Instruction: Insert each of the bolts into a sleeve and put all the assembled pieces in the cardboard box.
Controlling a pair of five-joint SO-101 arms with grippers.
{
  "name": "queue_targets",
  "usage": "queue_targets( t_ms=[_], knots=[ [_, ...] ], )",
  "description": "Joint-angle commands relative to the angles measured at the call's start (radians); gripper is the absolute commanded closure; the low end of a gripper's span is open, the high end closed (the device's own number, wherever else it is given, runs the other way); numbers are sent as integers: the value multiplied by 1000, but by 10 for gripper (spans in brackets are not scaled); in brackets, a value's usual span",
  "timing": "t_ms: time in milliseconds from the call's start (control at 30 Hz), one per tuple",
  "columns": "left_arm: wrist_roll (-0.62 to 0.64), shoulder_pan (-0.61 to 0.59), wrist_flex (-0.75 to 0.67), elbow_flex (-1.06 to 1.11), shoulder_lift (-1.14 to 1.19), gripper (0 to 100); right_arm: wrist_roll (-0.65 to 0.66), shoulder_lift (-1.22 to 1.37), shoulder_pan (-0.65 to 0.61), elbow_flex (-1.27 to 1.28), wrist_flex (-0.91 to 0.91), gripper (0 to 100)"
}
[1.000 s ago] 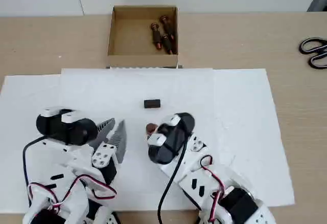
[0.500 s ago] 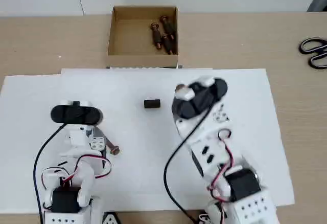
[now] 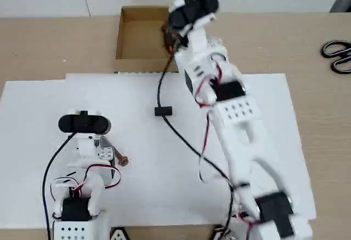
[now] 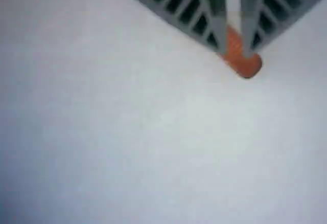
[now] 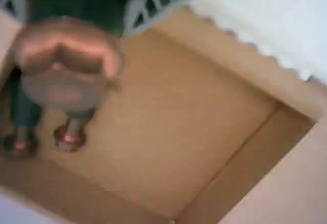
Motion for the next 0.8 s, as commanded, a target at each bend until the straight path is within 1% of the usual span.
queue_targets(
  t_ms=[0, 167, 267, 300, 433, 500, 600, 767],
  knots=[
    [-2, -9, -25, -2, -9, 994, 114, 217, 4, -255, -77, 995],
    [-2, -9, -25, -2, -9, 994, 344, 495, 1, -488, -136, 991],
    [-2, -9, -25, -2, -9, 994, 420, 624, -8, -606, -160, 984],
    [-2, -9, -25, -2, -9, 994, 436, 656, -15, -638, -160, 969],
    [-2, -9, -25, -2, -9, 994, 445, 740, -47, -729, -157, 831],
    [-2, -9, -25, -2, -9, 994, 445, 763, -56, -744, -157, 789],
    [-2, -9, -25, -2, -9, 994, 445, 771, -58, -750, -157, 809],
    [-2, -9, -25, -2, -9, 994, 440, 730, -56, -752, -137, 883]
  ],
)
